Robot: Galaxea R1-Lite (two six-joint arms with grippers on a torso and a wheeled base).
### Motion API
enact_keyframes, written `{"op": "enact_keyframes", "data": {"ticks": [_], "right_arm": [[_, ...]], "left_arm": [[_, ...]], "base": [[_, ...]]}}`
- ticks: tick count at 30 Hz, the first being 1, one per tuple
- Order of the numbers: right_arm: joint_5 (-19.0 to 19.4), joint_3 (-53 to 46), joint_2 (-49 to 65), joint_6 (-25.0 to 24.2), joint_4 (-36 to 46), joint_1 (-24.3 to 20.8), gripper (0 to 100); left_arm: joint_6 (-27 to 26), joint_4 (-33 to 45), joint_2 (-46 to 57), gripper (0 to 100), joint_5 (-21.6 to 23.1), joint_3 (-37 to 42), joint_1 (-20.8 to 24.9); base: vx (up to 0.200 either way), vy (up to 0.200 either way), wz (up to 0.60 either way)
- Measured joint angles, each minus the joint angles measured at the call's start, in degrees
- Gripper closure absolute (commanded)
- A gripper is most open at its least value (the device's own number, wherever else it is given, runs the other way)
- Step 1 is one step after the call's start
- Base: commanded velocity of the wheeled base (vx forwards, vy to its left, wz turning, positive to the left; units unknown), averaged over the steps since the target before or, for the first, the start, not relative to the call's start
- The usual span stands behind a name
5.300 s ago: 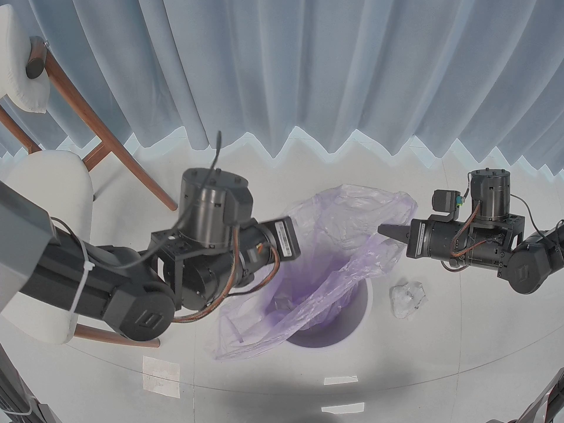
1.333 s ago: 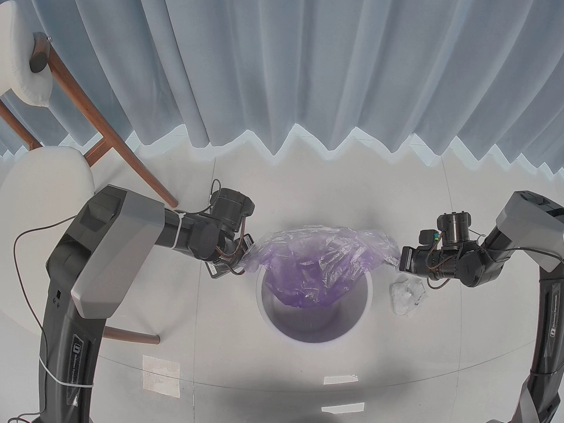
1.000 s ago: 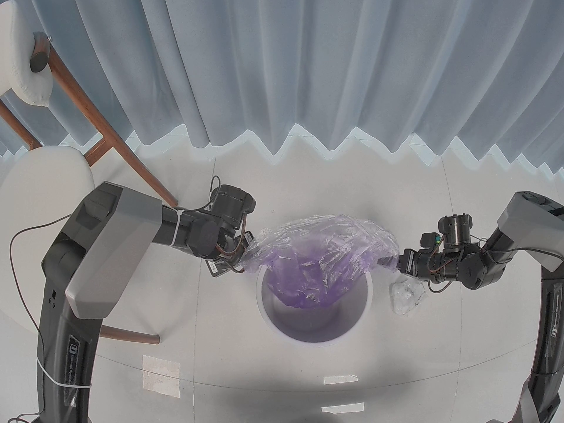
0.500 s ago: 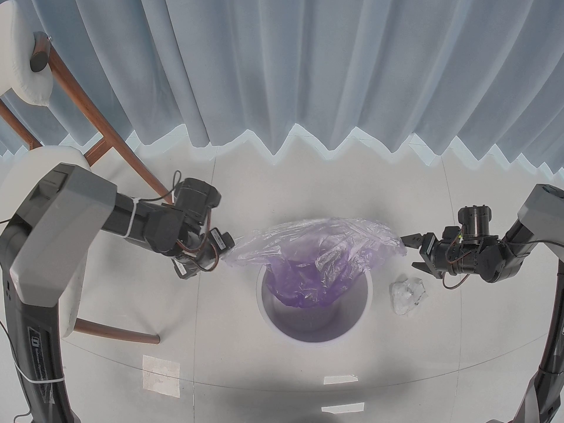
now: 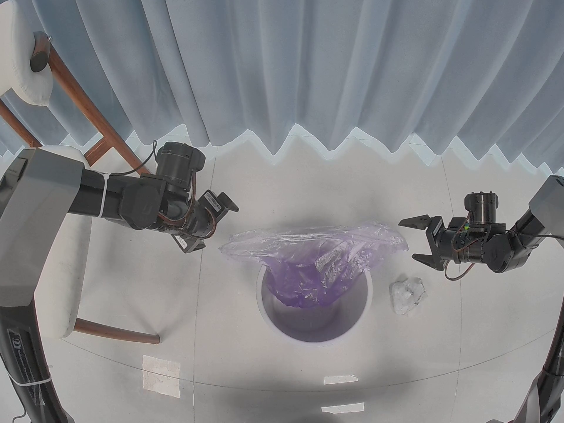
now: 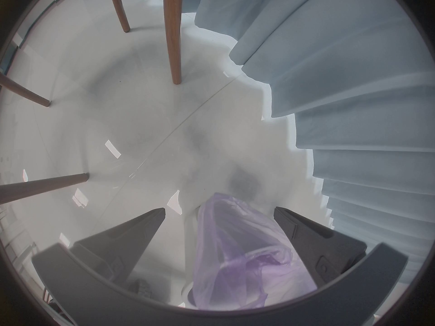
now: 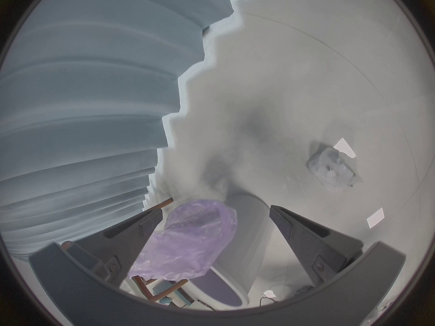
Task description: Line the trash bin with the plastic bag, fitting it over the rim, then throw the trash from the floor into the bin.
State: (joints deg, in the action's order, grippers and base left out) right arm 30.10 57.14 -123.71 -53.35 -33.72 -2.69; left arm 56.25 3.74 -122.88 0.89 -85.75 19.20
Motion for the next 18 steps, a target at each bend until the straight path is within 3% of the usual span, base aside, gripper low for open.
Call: {"op": "enact_keyframes", "data": {"ticks": [8, 18], "right_arm": [[0.01, 1.38, 2.38, -1.01, 9.12, -2.27, 0], [-0.21, 3.8, 4.0, -4.75, 10.05, -6.69, 0]], "left_arm": [[4.79, 10.57, 0.94, 0, 0.34, -2.89, 2.12], [5.83, 11.91, 0.91, 0, 0.45, -3.58, 6.21]], "base": [[0.0, 0.0, 0.0], [0.0, 0.0, 0.0]]}}
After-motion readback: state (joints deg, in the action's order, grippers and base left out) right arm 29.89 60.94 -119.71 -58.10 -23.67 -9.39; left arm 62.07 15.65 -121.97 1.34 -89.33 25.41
